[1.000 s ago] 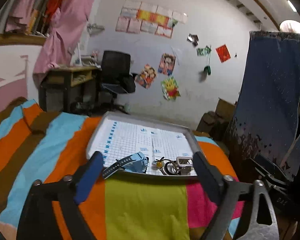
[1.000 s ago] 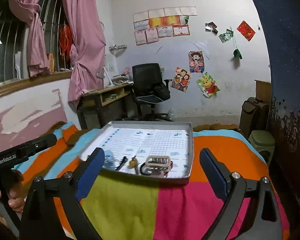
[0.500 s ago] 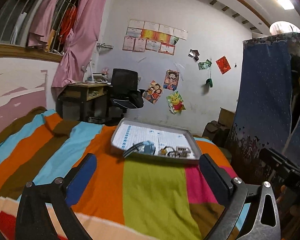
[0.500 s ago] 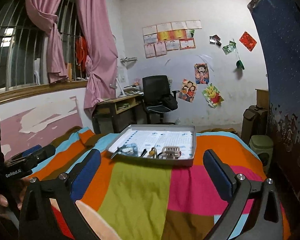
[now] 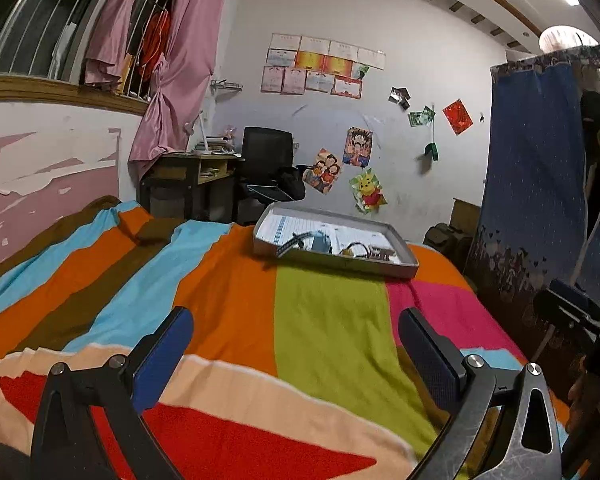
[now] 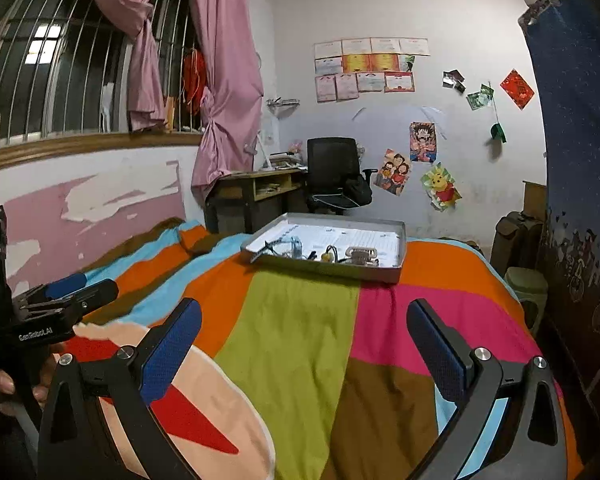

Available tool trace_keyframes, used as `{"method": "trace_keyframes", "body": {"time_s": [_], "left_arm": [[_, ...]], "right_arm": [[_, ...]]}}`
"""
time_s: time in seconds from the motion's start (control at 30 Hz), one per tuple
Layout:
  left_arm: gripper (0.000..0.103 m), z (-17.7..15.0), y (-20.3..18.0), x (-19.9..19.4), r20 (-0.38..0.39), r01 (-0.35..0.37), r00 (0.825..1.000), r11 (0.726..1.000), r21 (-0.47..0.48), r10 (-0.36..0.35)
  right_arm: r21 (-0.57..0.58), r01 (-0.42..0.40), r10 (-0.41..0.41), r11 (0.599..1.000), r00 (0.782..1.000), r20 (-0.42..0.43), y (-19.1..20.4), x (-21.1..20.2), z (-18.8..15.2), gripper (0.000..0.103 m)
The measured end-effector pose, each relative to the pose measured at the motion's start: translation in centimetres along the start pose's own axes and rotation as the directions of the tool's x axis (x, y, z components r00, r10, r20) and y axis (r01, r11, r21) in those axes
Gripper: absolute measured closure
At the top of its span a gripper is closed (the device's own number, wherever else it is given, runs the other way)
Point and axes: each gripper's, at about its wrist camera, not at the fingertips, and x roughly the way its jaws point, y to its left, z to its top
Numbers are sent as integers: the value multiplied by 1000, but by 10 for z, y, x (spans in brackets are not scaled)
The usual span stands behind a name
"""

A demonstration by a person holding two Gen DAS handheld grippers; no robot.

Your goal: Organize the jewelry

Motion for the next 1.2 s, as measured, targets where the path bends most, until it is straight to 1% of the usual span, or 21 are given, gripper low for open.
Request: {"method": "trace_keyframes", "body": {"time_s": [0.23,0.4,0.57,1.2], "left_arm": [[0,-15,-1,-5,7,-6,1000,1000,12,6],[0,-22,0,-2,1,-11,1000,1000,10,11],[0,-23,3,0,-1,-17,1000,1000,-3,17],[0,-22,12,5,-6,-25,1000,1000,5,25]], "right_arm": [[29,20,-20,999,1000,-19,-7,0,-12,2],[37,37,-36,999,998,-42,-4,8,-19,2],[41,43,-41,998,998,-51,-4,12,-23,2],[50,43,-39,998,996,-79,0,25,-30,2]]}}
